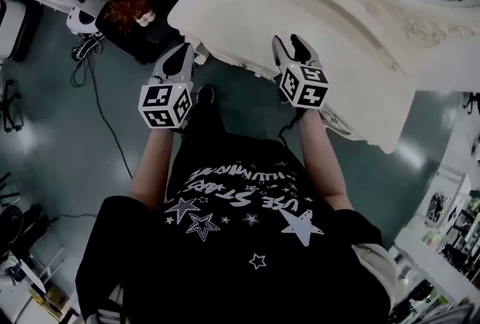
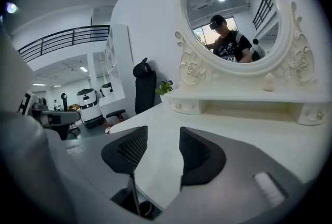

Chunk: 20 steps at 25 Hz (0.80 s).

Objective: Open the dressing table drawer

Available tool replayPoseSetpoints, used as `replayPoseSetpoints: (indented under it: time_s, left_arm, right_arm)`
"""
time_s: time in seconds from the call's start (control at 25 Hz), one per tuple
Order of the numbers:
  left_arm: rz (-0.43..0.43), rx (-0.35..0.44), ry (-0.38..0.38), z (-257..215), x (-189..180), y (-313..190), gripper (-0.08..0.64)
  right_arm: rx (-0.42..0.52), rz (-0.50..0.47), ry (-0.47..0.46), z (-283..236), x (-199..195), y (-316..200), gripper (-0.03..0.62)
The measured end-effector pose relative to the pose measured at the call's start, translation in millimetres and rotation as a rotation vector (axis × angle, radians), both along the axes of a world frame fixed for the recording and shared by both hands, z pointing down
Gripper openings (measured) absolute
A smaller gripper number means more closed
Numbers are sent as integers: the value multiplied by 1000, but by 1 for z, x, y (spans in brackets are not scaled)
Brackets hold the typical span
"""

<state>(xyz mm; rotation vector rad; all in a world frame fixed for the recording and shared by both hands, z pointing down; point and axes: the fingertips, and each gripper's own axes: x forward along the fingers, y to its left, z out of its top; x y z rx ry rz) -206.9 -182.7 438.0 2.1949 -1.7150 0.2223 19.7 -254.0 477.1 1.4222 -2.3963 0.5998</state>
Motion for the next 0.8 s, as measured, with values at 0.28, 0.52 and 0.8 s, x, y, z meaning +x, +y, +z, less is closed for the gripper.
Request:
replayPoseSetpoints:
  time_s: [0.28,0.52,0.8]
  left_arm:
    - [162,-16,9,3,-19,-84,2]
    - [270,-36,7,13,-23,-142,2]
    - [372,-65,7,28,-26,-190,2]
  right_arm:
    - [-10,109,34,-1,-31,-53,218]
    - [-22,190,63,9,-47,-104,213]
    - [-41,287,90,27,-60,-155,207]
